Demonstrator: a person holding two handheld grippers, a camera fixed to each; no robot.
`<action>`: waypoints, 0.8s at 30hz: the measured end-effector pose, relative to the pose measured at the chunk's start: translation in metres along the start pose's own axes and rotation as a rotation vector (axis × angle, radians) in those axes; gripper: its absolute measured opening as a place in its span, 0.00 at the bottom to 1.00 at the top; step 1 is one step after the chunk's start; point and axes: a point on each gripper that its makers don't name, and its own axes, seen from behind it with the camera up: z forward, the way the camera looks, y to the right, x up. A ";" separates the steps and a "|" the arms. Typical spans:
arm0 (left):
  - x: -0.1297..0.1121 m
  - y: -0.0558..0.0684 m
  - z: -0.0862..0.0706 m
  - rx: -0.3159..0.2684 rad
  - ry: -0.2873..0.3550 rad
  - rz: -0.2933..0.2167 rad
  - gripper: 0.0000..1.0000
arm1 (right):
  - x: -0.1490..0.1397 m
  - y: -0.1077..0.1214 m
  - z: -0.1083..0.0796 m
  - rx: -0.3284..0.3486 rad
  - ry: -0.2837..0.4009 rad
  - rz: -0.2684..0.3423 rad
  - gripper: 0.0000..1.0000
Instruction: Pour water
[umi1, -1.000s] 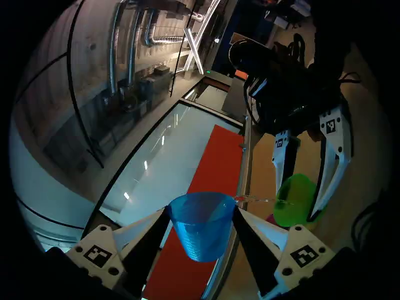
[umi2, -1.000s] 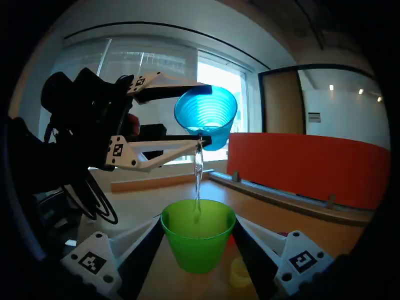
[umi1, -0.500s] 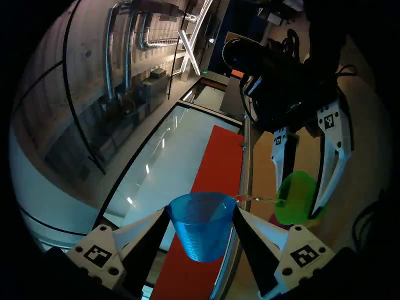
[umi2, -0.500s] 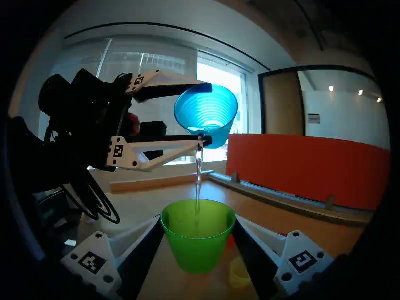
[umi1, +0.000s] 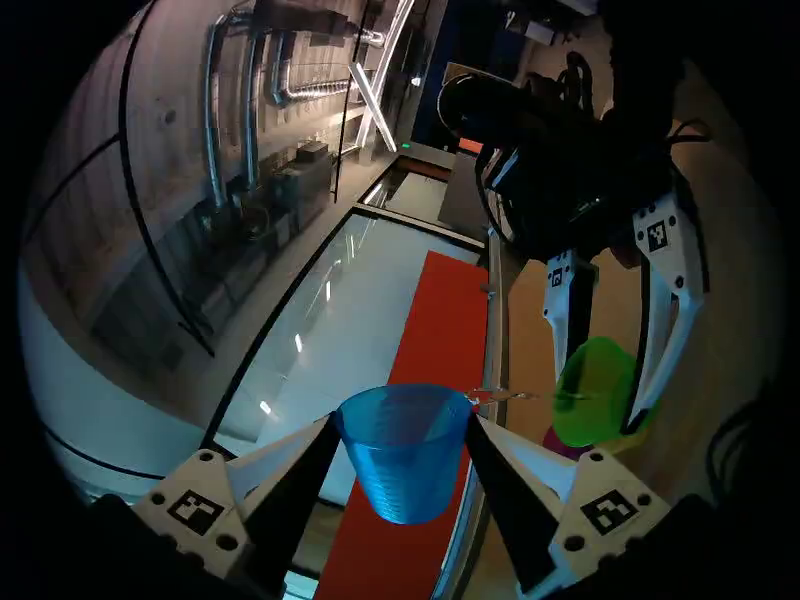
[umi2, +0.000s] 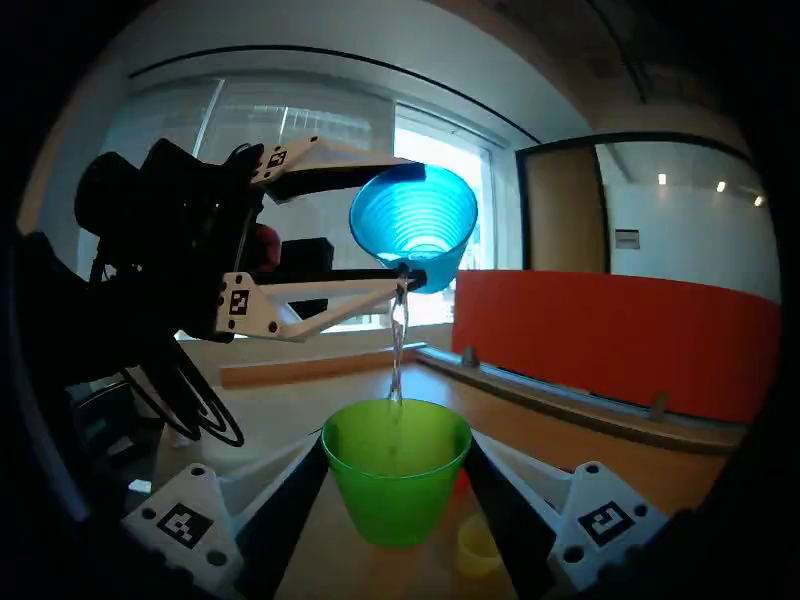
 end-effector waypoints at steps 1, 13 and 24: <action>0.000 0.000 0.000 0.001 0.000 0.003 0.88 | 0.000 0.000 0.000 0.000 0.000 0.000 0.91; 0.001 -0.002 0.002 0.004 0.001 0.041 0.88 | 0.000 0.000 0.001 -0.001 0.001 -0.002 0.91; 0.003 -0.006 0.000 0.000 0.001 0.066 0.88 | 0.001 0.000 0.000 -0.002 0.002 -0.005 0.91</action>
